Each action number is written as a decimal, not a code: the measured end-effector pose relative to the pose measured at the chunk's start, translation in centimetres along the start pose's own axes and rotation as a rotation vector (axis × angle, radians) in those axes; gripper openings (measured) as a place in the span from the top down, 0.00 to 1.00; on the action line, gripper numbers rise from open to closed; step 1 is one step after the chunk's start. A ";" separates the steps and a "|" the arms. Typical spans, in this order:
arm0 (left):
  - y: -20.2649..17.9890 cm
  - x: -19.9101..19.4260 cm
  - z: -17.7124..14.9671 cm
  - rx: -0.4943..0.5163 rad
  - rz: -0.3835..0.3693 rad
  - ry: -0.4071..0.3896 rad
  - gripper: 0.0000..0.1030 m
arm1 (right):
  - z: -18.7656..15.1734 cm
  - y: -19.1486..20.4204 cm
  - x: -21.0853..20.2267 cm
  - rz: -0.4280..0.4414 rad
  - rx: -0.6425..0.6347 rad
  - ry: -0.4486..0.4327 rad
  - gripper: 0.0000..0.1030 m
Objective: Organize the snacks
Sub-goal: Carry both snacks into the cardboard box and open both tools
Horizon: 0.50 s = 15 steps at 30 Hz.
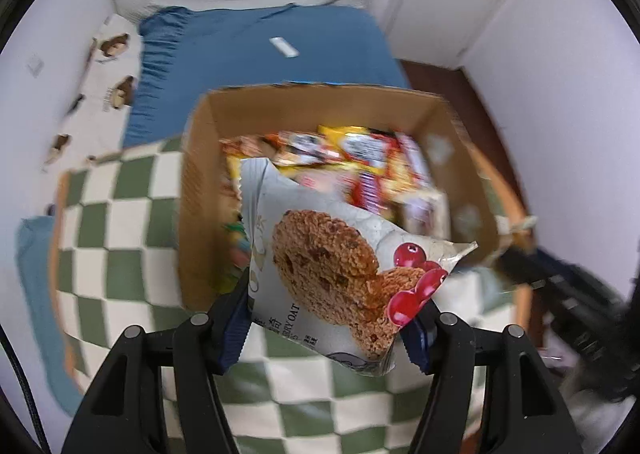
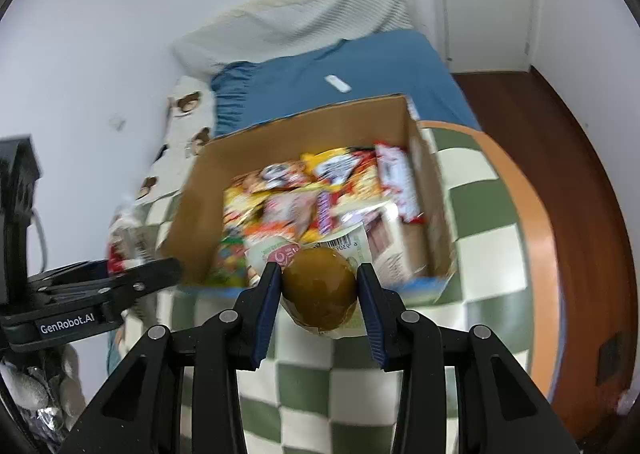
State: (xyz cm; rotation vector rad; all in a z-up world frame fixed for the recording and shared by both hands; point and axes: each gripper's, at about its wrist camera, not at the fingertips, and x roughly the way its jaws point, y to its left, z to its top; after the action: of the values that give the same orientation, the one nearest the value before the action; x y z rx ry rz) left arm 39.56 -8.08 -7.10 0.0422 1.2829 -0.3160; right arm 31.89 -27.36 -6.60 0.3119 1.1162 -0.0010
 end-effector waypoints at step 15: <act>3.7 8.2 2.5 -0.072 0.119 0.146 0.04 | 3.4 -1.4 8.3 -0.157 -0.007 0.226 0.04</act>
State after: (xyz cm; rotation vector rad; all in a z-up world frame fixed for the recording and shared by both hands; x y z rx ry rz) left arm 44.88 -6.81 -14.66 0.0818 1.4296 -0.1668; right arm 38.29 -28.28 -12.91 0.2210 1.3627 -0.1033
